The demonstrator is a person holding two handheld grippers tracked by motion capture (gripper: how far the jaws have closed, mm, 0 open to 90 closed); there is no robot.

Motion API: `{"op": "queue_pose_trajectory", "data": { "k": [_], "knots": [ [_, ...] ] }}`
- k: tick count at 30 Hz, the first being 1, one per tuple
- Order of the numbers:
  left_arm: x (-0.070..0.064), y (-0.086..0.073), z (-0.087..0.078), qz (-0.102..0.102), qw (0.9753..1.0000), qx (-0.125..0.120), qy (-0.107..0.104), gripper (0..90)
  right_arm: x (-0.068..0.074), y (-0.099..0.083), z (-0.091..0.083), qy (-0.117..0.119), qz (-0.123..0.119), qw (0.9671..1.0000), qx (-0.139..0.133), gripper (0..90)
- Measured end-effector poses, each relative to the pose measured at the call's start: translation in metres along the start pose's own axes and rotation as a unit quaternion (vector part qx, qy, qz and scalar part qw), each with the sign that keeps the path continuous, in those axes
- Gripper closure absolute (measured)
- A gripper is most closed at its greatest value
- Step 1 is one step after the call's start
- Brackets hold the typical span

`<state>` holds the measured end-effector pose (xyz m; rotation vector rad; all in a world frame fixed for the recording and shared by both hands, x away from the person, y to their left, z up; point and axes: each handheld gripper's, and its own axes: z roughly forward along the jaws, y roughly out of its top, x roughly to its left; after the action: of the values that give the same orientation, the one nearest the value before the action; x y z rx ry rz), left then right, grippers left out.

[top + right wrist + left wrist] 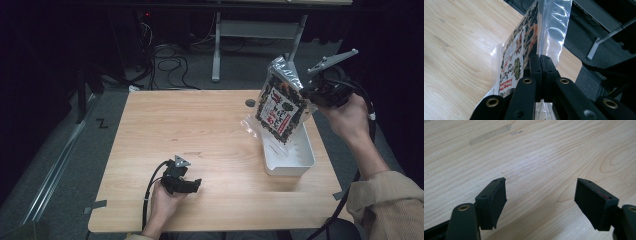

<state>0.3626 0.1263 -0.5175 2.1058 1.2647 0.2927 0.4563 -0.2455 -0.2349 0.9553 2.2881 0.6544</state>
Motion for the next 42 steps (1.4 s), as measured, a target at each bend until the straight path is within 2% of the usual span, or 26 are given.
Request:
{"op": "queue_pose_trajectory", "data": {
  "k": [9,22,42],
  "knots": [
    [0.0,0.0,0.0,0.001,1.0,-0.002,0.003,25.9,-0.014,-0.011,-0.006,-0.014,0.009,0.9999,0.001,90.0],
    [0.0,0.0,-0.002,-0.004,1.0,-0.009,0.0,25.9,-0.024,-0.024,-0.008,-0.03,0.017,0.9993,0.013,90.0],
    [-0.001,-0.001,-0.002,-0.005,0.9999,-0.008,-0.003,25.9,-0.027,-0.042,0.012,-0.032,0.028,0.9987,0.026,90.0]
  ]
}}
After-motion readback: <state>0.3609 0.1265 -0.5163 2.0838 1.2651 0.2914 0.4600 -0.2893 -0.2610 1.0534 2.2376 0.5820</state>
